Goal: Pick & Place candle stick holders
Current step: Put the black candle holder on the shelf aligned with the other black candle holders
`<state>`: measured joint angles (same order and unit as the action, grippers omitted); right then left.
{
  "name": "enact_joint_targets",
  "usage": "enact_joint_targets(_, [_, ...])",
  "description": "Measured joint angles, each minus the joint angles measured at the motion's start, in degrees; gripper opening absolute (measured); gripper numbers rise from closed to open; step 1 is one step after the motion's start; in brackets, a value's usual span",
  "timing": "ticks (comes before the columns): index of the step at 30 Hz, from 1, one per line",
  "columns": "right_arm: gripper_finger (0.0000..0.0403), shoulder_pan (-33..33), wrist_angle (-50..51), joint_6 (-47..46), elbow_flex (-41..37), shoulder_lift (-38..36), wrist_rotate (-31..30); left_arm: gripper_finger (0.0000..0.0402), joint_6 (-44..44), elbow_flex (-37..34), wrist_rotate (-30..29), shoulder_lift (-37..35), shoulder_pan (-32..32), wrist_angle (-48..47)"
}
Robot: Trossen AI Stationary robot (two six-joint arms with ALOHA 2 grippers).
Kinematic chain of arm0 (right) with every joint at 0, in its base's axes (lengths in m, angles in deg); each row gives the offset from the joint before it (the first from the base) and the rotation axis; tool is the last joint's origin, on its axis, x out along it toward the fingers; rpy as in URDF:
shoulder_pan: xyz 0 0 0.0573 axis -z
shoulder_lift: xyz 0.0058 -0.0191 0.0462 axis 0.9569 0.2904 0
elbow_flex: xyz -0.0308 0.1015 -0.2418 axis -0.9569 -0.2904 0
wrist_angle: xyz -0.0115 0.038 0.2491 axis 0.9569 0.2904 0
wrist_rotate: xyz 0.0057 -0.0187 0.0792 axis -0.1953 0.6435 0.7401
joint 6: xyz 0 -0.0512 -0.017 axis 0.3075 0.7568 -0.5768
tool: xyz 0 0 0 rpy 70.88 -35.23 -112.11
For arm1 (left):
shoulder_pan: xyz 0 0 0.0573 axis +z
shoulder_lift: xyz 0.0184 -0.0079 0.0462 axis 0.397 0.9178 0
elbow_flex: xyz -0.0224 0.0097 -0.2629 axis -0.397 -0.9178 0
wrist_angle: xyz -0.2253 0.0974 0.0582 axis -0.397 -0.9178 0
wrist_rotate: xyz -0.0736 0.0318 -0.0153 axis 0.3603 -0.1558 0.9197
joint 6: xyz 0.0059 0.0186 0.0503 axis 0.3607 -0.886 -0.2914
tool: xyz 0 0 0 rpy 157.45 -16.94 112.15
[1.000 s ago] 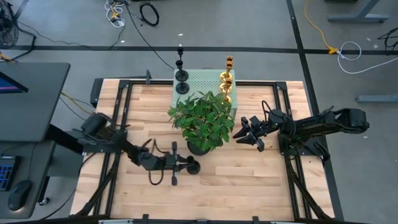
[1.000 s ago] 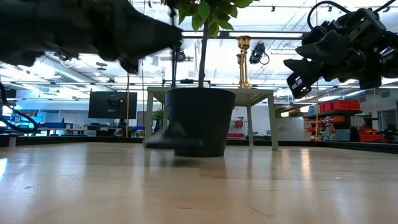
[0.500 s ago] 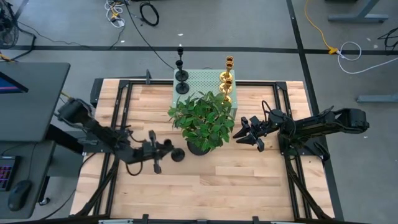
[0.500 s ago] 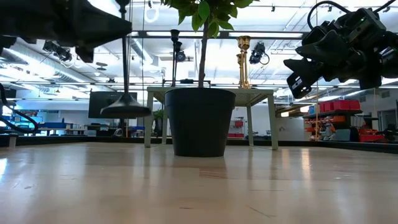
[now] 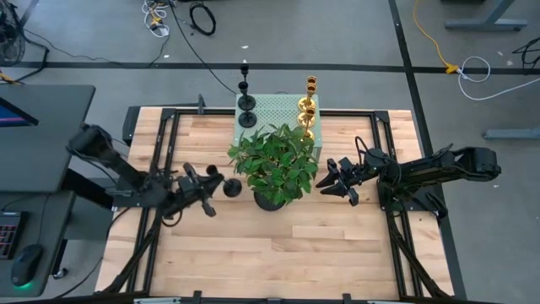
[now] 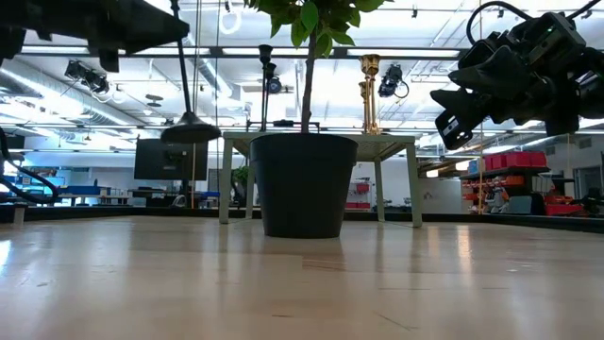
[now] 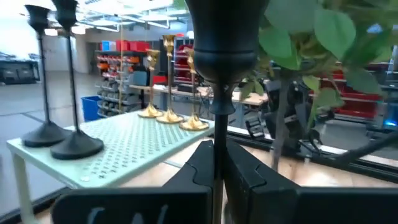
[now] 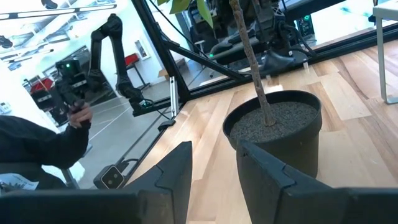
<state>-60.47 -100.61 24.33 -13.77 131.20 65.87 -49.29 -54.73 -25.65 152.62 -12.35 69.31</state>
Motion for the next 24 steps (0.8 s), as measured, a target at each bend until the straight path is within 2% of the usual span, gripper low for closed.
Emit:
enact_joint_targets(4, [0.0125,0.01,-0.02,0.0,0.01,0.01,-0.01,0.0013,-3.82,0.0,-3.0,-2.98,1.26,-0.12])
enact_joint_targets(10, [0.0125,0.0,-0.02,0.0,0.0,-0.01,-0.02,0.0013,-9.59,0.02,-2.53,-7.55,3.91,-0.12])
enact_joint_targets(16, [0.0125,0.01,-0.02,0.0,0.0,0.01,-0.02,0.0013,-10.36,0.02,2.58,-11.43,8.43,-4.24])
enact_joint_targets(24, [0.0125,0.02,-0.04,0.0,0.01,0.01,-0.01,0.0013,-2.32,0.19,15.05,-15.71,18.29,-14.4])
